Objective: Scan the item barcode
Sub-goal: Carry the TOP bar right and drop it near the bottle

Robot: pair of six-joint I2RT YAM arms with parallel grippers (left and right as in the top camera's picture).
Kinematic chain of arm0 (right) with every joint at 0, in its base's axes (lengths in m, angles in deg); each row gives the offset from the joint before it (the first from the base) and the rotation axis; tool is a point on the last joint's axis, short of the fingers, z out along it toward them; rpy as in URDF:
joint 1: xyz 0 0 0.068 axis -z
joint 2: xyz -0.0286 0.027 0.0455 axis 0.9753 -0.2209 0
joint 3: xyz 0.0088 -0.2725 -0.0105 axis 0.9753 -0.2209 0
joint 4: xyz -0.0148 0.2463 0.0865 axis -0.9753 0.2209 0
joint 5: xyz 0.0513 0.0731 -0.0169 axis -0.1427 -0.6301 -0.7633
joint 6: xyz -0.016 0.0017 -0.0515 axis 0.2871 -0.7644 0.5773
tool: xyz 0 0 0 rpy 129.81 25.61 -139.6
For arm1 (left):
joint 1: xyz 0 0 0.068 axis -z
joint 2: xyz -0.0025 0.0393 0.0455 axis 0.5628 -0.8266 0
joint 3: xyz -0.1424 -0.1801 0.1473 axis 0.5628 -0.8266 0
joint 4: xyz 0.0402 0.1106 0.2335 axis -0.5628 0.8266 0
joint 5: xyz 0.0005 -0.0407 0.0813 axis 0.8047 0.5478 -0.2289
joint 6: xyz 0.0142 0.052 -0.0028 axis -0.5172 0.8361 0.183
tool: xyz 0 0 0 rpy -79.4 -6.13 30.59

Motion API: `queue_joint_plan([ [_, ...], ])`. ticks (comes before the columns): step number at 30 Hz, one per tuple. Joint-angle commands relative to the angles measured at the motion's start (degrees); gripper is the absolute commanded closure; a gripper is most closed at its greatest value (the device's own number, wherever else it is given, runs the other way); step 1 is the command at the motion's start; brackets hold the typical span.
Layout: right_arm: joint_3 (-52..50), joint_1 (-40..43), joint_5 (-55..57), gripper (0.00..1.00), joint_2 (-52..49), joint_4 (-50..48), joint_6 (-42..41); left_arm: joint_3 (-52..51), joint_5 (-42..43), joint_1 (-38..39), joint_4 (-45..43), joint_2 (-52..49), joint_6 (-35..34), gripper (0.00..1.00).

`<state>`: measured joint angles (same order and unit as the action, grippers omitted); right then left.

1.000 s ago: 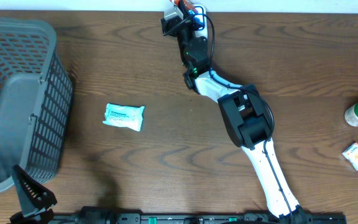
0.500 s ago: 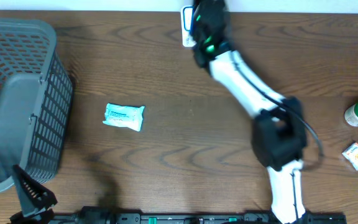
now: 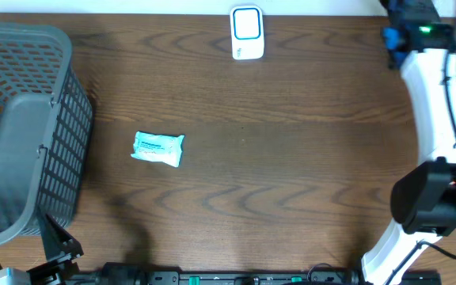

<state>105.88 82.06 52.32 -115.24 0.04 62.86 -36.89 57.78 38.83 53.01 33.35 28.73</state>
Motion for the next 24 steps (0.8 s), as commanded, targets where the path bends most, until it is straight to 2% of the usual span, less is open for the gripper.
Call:
queue_joint_plan([
  [1, -0.72, 3.78, -16.59, 0.99, -2.34, 3.19, -17.4, 0.13, -0.33, -0.17, 0.66, 0.39, 0.33, 0.16],
  [6, -4.28, 7.91, -13.75, 0.99, -6.29, 4.48, -18.36, 0.13, -0.33, -0.17, 2.47, 0.39, 0.33, 0.16],
  [11, -9.73, 9.6, -13.42, 0.99, -8.2, 1.64, -18.29, 0.13, -0.33, -0.17, 4.63, 0.39, 0.33, 0.16],
  [16, -13.97, 11.58, -7.1, 0.99, -8.26, -1.95, -18.32, 0.13, -0.33, -0.17, 5.81, 0.39, 0.33, 0.16],
  [24, -14.88, 14.93, -4.31, 0.99, -8.24, -2.1, -18.32, 0.13, -0.35, -0.17, 8.31, 0.39, 0.33, 0.16],
])
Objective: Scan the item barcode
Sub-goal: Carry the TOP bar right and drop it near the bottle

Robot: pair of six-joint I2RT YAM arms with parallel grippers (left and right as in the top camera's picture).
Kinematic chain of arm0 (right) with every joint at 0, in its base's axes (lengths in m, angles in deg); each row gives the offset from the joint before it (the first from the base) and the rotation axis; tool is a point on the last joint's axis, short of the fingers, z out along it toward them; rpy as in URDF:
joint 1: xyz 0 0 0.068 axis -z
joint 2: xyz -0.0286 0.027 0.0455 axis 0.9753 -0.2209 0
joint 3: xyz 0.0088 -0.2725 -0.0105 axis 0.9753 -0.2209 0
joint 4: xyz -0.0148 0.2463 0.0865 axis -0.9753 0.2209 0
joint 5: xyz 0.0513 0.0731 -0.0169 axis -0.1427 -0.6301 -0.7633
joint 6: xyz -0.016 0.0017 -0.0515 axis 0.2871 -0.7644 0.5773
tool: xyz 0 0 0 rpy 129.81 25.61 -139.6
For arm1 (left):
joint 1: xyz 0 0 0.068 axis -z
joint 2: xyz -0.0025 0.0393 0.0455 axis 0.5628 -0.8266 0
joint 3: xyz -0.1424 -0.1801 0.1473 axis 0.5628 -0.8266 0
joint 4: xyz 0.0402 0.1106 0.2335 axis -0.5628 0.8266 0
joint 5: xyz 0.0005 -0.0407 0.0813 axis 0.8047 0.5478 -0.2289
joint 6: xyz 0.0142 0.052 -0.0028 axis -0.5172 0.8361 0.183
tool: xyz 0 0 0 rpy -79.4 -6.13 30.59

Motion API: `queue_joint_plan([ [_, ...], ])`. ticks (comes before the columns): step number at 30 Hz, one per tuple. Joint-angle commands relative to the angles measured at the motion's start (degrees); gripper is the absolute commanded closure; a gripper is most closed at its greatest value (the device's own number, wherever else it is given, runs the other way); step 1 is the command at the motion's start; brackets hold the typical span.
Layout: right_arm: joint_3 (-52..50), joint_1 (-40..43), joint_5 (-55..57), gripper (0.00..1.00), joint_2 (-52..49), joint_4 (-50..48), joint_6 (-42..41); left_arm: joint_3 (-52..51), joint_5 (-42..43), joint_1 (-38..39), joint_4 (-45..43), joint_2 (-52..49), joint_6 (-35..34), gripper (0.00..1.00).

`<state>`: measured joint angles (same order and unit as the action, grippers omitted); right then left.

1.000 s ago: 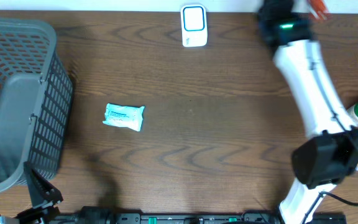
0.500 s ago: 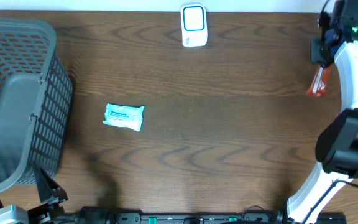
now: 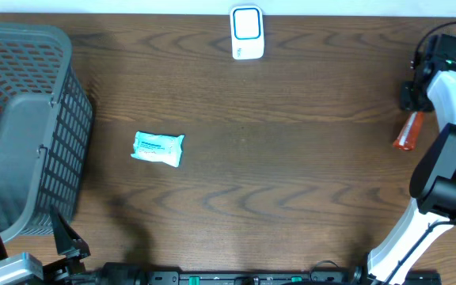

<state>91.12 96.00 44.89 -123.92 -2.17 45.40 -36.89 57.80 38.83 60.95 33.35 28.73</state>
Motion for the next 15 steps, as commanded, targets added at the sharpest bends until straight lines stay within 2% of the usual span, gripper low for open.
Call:
queue_joint_plan([
  [1, -0.13, 1.2, 4.42, 0.99, 0.44, 0.17, -0.87, 0.13, -0.35, -0.17, 0.68, 0.39, 0.35, 0.16],
  [3, -0.11, 1.53, 5.75, 0.97, 0.44, 0.11, -0.87, 0.13, -0.35, -0.17, 1.14, 0.39, 0.35, 0.16],
  [4, -0.07, 1.55, 5.68, 0.85, 0.5, 0.15, -0.87, 0.13, -0.35, -0.17, 1.42, 0.39, 0.33, 0.16],
  [5, 0.0, 1.49, 4.87, 0.4, 0.72, 0.24, -0.9, 0.13, -0.35, -0.17, 1.64, 0.39, 0.35, 0.16],
  [6, 0.02, 1.22, 2.93, 0.13, 1.18, 0.26, -0.9, 0.13, -0.37, -0.17, 1.7, 0.39, 0.35, 0.16],
  [7, 0.09, 0.98, 1.16, 0.01, 1.62, 0.26, -0.87, 0.13, -0.35, -0.17, 1.68, 0.39, 0.35, 0.16],
  [12, 1.77, -2.16, -8.48, 0.01, 6.71, 0.15, -0.87, 0.13, -0.37, -0.17, 1.7, 0.39, 0.35, 0.16],
  [15, 2.45, -5.01, -19.3, 0.01, 11.3, 0.17, -3.93, 0.13, -0.35, -0.17, 2.36, 0.39, 0.35, 0.16],
])
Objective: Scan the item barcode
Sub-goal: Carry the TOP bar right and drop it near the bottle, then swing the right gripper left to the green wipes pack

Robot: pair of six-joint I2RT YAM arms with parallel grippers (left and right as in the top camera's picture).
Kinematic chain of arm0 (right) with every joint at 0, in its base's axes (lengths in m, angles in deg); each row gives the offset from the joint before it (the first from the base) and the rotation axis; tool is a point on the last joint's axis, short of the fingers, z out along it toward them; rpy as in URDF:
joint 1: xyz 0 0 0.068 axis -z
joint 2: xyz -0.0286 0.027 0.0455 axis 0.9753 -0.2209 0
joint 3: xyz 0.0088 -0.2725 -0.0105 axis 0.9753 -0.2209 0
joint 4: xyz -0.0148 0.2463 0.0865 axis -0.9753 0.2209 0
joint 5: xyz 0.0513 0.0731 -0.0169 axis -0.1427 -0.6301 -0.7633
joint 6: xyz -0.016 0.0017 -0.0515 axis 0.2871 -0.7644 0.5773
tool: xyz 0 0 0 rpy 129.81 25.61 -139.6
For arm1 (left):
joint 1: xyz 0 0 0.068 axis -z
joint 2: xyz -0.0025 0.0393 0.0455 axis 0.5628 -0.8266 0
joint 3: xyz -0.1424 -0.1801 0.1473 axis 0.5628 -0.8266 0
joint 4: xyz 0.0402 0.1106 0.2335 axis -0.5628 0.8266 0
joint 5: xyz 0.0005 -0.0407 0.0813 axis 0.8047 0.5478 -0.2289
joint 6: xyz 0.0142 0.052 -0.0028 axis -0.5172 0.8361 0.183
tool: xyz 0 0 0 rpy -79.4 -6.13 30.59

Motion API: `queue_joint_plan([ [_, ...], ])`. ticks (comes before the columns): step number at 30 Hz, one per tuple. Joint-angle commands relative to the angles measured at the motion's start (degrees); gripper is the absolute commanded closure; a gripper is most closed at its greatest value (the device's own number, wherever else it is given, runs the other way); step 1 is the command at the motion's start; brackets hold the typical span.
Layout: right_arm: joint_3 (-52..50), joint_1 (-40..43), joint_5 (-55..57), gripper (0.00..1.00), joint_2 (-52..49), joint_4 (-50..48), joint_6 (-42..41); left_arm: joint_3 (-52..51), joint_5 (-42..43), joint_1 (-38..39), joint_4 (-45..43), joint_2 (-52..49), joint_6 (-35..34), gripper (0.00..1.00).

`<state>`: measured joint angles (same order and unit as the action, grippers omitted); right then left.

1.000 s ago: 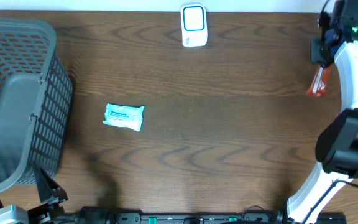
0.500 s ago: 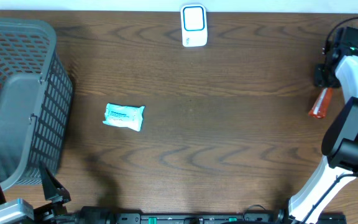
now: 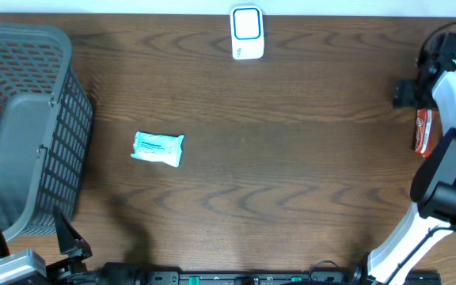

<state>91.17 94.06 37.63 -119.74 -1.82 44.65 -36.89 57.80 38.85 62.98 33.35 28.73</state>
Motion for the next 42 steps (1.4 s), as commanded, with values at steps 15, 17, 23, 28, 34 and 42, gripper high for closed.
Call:
queue_joint_plan([
  [15, 0.09, -29.64, -53.72, 0.01, 9.46, 6.88, -6.82, 0.13, -0.37, -0.2, 19.91, 0.39, 0.35, 0.16],
  [17, -0.87, -34.71, -48.37, 0.01, 8.22, 6.8, -6.71, 0.13, -0.33, -0.2, 23.02, 0.39, 0.31, 0.16],
  [23, -2.01, -49.7, -39.08, 0.01, 2.54, 3.72, -13.81, 0.13, -0.33, -0.2, 25.64, 0.39, 0.28, 0.16],
  [28, -2.01, -55.91, -41.07, 0.01, -2.82, -5.31, -31.95, 0.13, -0.07, -0.2, 27.47, 0.39, 0.09, 0.16],
  [34, -2.01, -57.24, -48.65, 0.01, -10.93, -18.71, -44.54, 0.13, 1.81, -0.2, 28.0, 0.39, 0.11, 0.16],
  [42, -2.01, -57.35, -53.51, 0.01, -17.33, -22.51, -45.22, 0.13, 1.81, -0.2, 28.15, 0.39, 0.11, 0.16],
])
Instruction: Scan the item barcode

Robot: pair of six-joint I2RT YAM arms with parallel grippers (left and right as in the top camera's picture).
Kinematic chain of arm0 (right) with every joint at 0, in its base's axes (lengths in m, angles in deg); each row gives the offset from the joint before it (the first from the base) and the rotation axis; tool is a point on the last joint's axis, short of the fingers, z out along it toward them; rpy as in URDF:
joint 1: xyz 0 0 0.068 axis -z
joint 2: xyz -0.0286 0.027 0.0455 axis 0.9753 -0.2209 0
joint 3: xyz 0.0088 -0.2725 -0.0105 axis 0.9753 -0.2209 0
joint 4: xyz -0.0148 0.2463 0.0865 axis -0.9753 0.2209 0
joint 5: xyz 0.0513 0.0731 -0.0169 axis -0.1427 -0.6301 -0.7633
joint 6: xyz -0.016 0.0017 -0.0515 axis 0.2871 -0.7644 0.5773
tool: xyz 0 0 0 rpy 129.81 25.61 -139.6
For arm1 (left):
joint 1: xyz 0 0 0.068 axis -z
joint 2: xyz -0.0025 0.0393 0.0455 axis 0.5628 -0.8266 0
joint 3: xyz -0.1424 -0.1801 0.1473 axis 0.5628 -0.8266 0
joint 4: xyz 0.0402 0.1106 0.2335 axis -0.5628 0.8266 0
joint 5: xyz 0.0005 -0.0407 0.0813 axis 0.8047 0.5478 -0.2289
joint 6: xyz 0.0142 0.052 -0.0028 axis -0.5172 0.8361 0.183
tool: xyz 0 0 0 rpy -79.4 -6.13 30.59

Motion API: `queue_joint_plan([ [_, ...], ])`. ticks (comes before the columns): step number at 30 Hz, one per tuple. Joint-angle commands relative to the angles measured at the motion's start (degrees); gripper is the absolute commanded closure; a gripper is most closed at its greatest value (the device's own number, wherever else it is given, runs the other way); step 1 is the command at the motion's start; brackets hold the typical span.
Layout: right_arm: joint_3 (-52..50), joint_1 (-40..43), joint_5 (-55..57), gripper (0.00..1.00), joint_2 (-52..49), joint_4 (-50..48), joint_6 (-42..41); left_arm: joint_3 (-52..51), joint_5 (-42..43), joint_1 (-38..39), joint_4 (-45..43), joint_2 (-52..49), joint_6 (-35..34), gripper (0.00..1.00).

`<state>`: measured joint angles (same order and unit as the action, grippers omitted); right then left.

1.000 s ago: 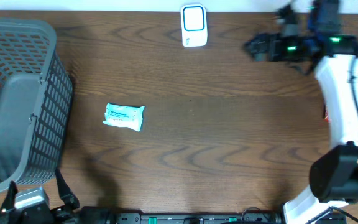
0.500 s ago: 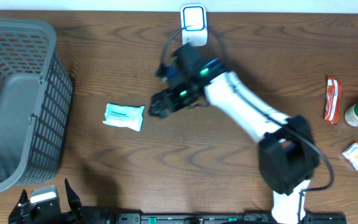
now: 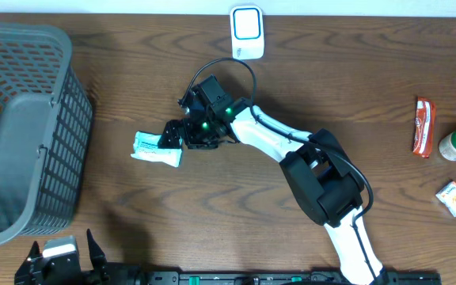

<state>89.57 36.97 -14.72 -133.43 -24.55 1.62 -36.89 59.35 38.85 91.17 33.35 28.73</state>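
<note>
A pale blue and white packet lies flat on the wooden table left of centre. My right gripper has reached across from the right and sits at the packet's right end, its dark fingers apart over that edge. The white scanner with a blue screen stands at the table's far edge, in the middle. My left gripper rests at the near left corner, only partly in view, with its fingers spread and nothing between them.
A big grey mesh basket fills the left side. At the right edge lie a red snack bar, a green-lidded jar and a small orange box. The right arm stretches diagonally over the table's middle.
My right arm has gone from the far right edge, beside the red bar, to the packet left of centre. The jar and orange box now show. The packet has not moved.
At first my right arm stood folded along the right edge, its gripper at the far corner. Then the gripper was beside the tilted red bar, and later the bar lay upright by it. Now the gripper is at the packet.
</note>
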Motion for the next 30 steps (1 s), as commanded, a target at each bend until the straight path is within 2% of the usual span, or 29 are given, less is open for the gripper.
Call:
queue_joint_plan([
  [1, -0.42, -0.35, -1.18, 0.01, -4.44, -0.42, -2.08, 0.13, 0.26, -0.2, -0.04, 0.39, 0.11, 0.16],
  [11, -0.42, -0.44, -1.25, 0.02, -11.78, -4.68, -1.79, 0.13, 0.26, -0.2, -0.04, 0.39, 0.11, 0.16],
  [13, -0.42, -0.44, 0.2, 0.27, -12.79, -4.94, -0.09, 0.13, 0.26, -0.2, -0.04, 0.39, 0.11, 0.16],
  [14, -0.42, -0.44, 1.46, 0.48, -13.16, -4.87, 0.79, 0.13, 0.26, -0.2, -0.04, 0.39, 0.11, 0.16],
  [16, -0.42, -0.44, 3.54, 0.82, -13.2, -4.87, 2.89, 0.13, 0.26, -0.2, -0.04, 0.39, 0.11, 0.16],
  [17, -0.39, -0.37, 4.15, 0.93, -13.18, -5.01, 3.54, 0.13, 0.26, -0.2, -0.04, 0.39, 0.11, 0.16],
  [18, -0.28, -0.26, 4.48, 0.98, -12.98, -5.35, 3.61, 0.13, 0.26, -0.2, -0.04, 0.39, 0.11, 0.16],
  [21, 0.48, 0.79, 4.57, 0.99, -11.93, -7.23, 6.43, 0.13, 0.26, -0.2, -0.04, 0.39, 0.11, 0.16],
  [25, 0.68, 3.28, 5.66, 0.99, -6.1, -4.57, 10.91, 0.13, 0.26, -0.2, -0.04, 0.39, 0.09, 0.16],
  [27, 0.68, 4.42, 10.8, 0.98, -1.31, -0.74, 13.22, 0.13, 0.26, -0.2, -0.04, 0.39, 0.11, 0.16],
  [30, 0.68, 5.09, 24.72, 0.98, 7.39, 7.02, 16.31, 0.13, 0.26, -0.2, -0.04, 0.39, 0.09, 0.16],
])
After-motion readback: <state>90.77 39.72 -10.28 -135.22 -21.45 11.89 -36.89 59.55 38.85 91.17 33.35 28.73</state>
